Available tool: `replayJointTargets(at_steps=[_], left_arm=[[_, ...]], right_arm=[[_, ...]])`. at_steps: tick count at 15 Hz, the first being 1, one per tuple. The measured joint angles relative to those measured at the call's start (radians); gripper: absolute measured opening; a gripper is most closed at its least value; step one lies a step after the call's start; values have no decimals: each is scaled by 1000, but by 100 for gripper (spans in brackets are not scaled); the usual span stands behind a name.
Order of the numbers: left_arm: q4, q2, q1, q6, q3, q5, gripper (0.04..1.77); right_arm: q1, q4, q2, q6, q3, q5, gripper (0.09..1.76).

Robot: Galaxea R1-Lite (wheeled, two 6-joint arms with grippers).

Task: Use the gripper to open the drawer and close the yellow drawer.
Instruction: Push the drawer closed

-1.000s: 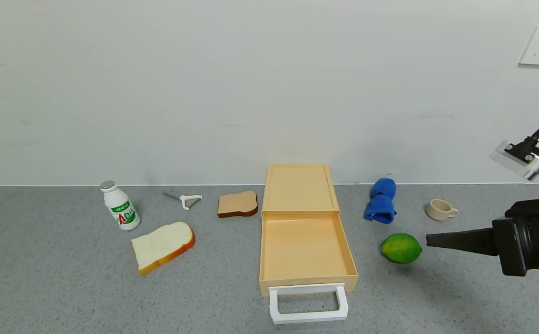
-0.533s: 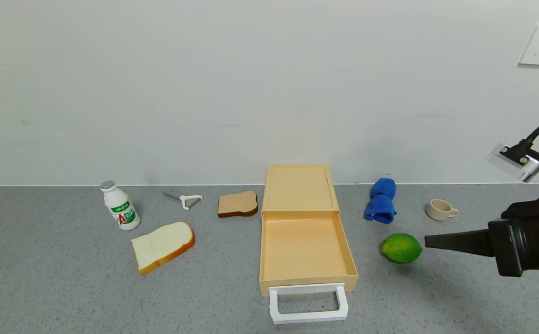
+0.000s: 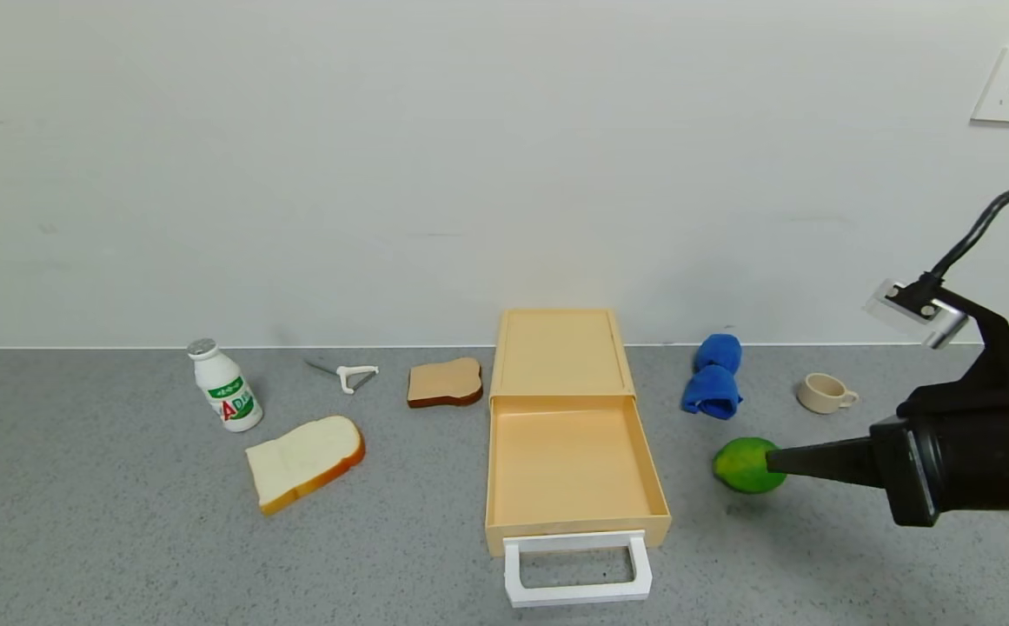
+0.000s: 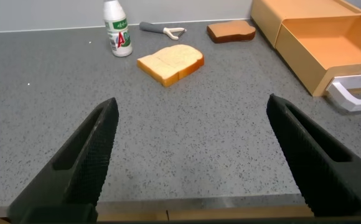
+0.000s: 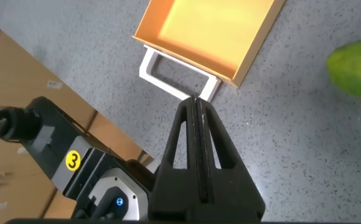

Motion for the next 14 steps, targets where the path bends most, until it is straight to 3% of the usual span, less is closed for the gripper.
replayJointTargets(at_steps=[7,14], left_arm=[[0,0,0,0,0,0,172],[0,0,0,0,0,0,172]], right_arm=[[269,-94,135,79,-6,-207,11],[452,-233,353,132,-10,-328,11]])
